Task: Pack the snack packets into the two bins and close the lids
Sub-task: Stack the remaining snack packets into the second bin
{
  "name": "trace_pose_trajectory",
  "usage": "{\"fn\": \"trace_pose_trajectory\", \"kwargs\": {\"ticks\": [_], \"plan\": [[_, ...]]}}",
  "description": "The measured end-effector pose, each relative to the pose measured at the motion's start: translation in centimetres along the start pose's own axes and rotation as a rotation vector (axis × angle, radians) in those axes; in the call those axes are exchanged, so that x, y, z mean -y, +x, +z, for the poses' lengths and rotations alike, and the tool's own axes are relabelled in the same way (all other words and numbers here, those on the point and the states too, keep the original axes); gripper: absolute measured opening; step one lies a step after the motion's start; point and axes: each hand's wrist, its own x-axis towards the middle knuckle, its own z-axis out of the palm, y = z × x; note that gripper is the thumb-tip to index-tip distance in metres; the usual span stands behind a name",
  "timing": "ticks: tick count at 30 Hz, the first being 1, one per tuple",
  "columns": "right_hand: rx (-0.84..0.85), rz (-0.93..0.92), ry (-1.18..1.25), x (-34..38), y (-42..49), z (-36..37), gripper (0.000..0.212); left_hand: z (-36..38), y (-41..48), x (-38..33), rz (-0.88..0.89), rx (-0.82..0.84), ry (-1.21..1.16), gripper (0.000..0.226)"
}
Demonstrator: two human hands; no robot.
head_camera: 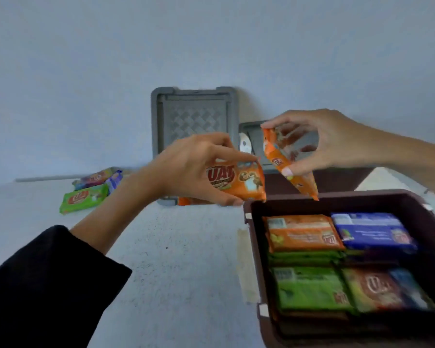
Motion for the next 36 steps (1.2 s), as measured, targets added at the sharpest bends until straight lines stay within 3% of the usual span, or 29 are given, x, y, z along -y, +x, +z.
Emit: {"fn": "trace_pose_trajectory", "kwargs": {"ticks": [9, 14, 24, 29, 36], "plan": [[0.334, 0.052, -0.274, -6.1, -10.8, 0.9, 0.07, 7.3, 4.3, -9.7, 0.22, 0.242, 0.096, 0.081], [0.499, 0.058, -0.413, -8.0, -13.2, 3.1, 0.074, 10.7, 4.8, -12.3, 0.248, 0.348, 0.132, 0.076], [0.566, -0.047, -0.557, -9.2, -14.8, 6.2, 0.076, 14.1, 4.2, -14.9, 0.267, 0.444, 0.487, 0.074], [0.524, -0.094, -0.56, -9.9, -14.9, 6.4, 0.068, 14.2, 4.0, -15.1, 0.318, 0.422, 0.573, 0.075], [0.523, -0.106, -0.554, -9.8, -14.5, 6.2, 0.062, 14.5, 3.2, -13.8, 0.389, 0.22, 0.494, 0.074]]}}
